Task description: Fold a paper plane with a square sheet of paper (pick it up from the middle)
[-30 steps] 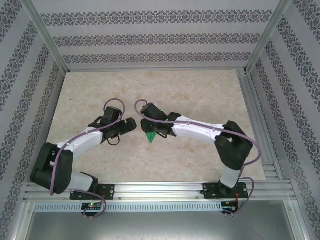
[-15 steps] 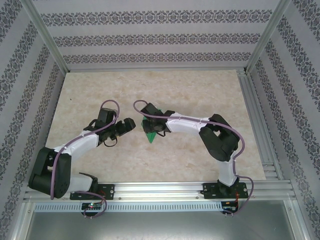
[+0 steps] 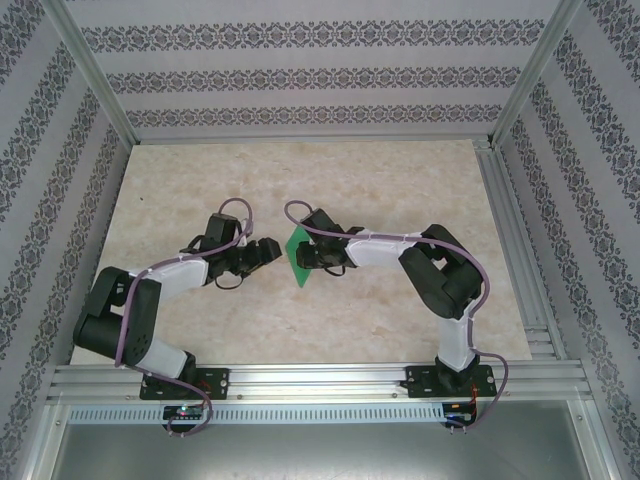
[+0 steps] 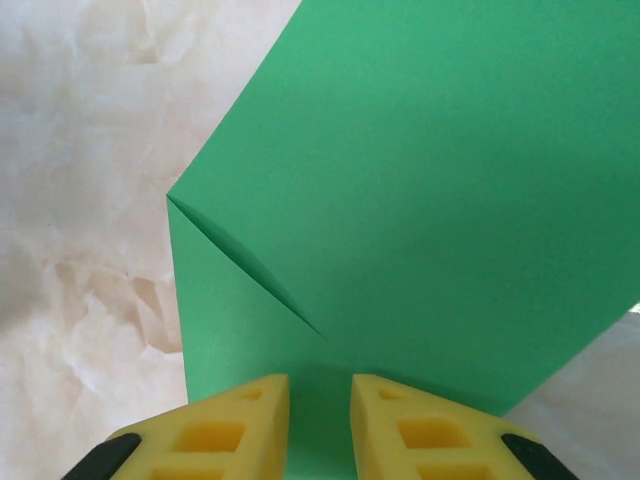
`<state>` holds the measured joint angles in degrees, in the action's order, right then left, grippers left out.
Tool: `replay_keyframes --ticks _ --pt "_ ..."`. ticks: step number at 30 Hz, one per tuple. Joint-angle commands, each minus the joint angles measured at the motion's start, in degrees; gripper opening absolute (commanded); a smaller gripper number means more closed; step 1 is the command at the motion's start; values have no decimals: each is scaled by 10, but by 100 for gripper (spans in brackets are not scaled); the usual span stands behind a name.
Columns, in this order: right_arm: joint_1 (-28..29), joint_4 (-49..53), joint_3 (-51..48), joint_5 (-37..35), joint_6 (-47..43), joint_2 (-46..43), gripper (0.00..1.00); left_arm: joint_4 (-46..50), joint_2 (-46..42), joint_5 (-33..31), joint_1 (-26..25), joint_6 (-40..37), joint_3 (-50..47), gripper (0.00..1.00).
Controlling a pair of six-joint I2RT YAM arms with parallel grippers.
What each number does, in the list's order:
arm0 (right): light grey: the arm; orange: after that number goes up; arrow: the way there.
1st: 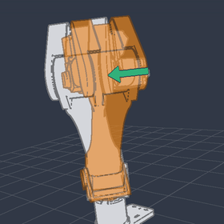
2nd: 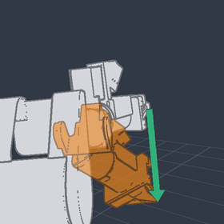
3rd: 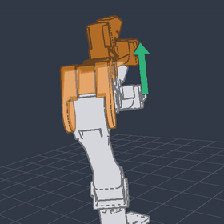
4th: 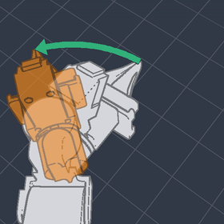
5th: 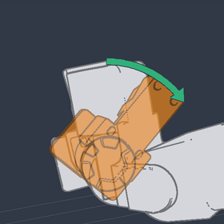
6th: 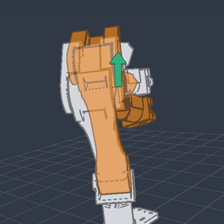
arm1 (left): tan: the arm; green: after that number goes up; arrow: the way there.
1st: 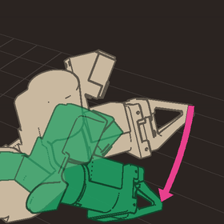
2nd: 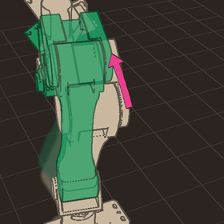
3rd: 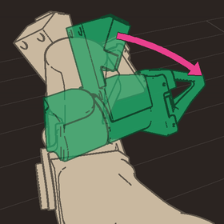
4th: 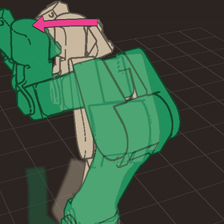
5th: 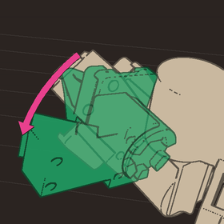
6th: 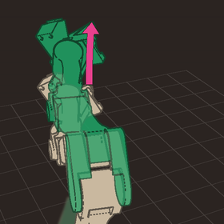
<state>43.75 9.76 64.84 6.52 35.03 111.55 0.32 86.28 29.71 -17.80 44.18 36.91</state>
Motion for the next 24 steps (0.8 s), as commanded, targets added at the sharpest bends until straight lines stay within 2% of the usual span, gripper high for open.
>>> replay_keyframes --ticks 1,6,11,15,24 --pt "-15 -59 -40 53 11 -10 24 -52 23 34 -13 6 22 69" --pt "-40 -125 -84 111 17 -12 22 -84 69 61 -25 15 39 57" --pt "-52 -136 -100 122 10 -16 22 -84 98 53 -33 17 56 47" --pt "-57 -138 -105 124 7 -16 21 -72 110 33 -35 13 62 47" --pt "-57 -133 -102 121 4 -6 20 -62 147 34 -44 17 93 43"
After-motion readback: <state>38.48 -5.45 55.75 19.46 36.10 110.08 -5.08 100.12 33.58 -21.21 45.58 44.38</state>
